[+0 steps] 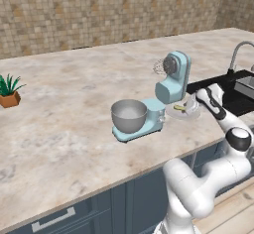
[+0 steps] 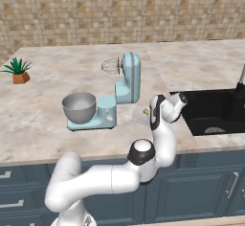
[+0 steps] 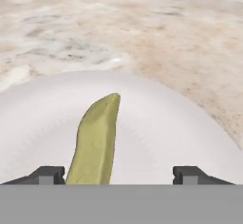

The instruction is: Add butter and sugar cubes to the stand mixer bowl and then turn on the stand mixer to begin making frosting.

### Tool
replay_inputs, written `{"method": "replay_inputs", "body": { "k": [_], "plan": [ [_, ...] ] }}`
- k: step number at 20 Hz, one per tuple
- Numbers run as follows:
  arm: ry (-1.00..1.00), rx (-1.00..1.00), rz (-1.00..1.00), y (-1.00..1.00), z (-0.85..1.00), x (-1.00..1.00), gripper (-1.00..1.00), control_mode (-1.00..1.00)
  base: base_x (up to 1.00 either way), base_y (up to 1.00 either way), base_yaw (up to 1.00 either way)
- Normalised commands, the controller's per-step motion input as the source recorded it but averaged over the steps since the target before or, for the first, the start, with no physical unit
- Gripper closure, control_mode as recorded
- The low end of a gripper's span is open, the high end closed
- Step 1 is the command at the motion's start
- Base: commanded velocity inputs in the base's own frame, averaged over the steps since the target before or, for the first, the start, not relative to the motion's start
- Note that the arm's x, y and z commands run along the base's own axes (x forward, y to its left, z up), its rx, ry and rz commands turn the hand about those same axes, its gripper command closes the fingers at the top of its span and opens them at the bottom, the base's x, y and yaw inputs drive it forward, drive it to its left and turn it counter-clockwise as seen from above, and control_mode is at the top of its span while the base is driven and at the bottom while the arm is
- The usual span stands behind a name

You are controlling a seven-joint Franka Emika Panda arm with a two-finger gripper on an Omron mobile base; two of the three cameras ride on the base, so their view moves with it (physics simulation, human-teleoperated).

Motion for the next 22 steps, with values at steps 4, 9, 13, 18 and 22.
{"method": "replay_inputs", "body": {
  "k": [4, 9, 13, 18, 22],
  "plan": [
    [0.02, -0.08, 0.00, 0.00, -0.20, -0.01, 1.00, -1.00, 0.00, 0.00, 0.00],
    [0.00, -0.03, 0.00, 0.00, -0.07, -0.12, 1.00, -1.00, 0.00, 0.00, 0.00],
    [-0.02, -0.02, 0.00, 0.00, 0.01, -0.26, 1.00, -1.00, 0.00, 0.00, 0.00],
    [-0.15, 0.00, 0.00, 0.00, 0.40, -0.47, 1.00, -1.00, 0.00, 0.00, 0.00],
    [-0.27, -0.03, 0.00, 0.01, 0.75, -0.75, 1.00, -1.00, 0.00, 0.00, 0.00]
  ]
}}
